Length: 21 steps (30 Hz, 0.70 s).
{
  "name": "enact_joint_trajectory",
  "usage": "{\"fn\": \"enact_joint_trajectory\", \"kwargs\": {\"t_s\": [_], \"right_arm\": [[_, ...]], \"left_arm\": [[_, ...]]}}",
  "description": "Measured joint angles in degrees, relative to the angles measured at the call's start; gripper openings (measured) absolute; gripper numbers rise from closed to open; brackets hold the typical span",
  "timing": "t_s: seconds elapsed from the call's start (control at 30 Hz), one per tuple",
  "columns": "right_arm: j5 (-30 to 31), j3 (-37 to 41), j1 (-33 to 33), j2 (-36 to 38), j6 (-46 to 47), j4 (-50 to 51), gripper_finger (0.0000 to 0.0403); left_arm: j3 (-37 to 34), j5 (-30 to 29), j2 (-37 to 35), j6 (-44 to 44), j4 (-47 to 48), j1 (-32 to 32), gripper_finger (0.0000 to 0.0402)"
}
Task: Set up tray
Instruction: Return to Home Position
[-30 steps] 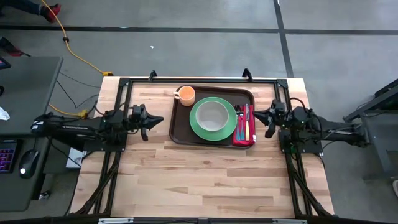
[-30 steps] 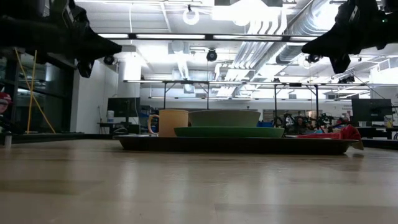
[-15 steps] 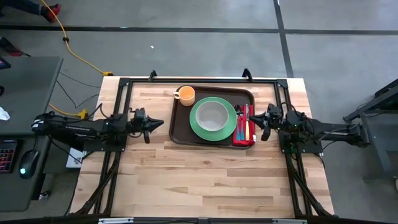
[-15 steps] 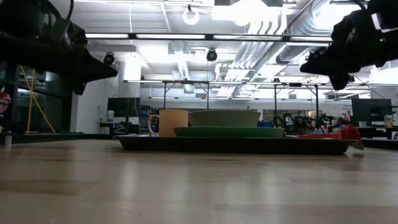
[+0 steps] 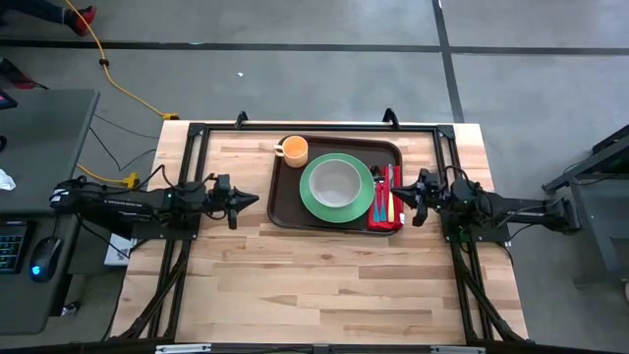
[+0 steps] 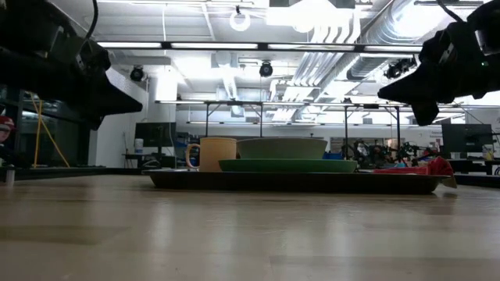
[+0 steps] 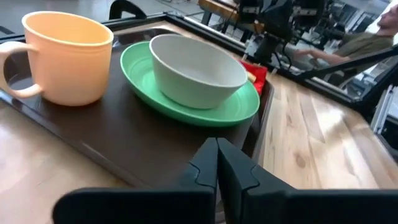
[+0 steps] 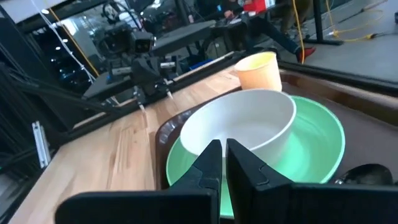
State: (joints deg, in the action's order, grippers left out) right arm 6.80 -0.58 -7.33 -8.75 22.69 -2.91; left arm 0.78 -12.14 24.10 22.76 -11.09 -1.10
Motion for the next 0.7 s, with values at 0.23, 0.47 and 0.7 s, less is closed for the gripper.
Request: {"fn": "enact_joint_trajectory", "kwargs": {"t_s": [0.23,0.47,0.7], "right_arm": [[-0.98,0.0,0.0,0.13,1.14,0.54,0.0],[-3.92,0.0,0.0,0.11,4.7,1.28,0.0],[-6.73,0.0,0.0,0.11,5.58,1.51,0.0]], "left_arm": [[-0.07,-0.01,0.01,-3.14,2.7,0.0,0.0043],[-0.11,0.02,0.04,-4.91,4.4,0.0,0.0023],[-0.15,-0.69,0.04,-4.95,3.97,0.0,0.0047]]}}
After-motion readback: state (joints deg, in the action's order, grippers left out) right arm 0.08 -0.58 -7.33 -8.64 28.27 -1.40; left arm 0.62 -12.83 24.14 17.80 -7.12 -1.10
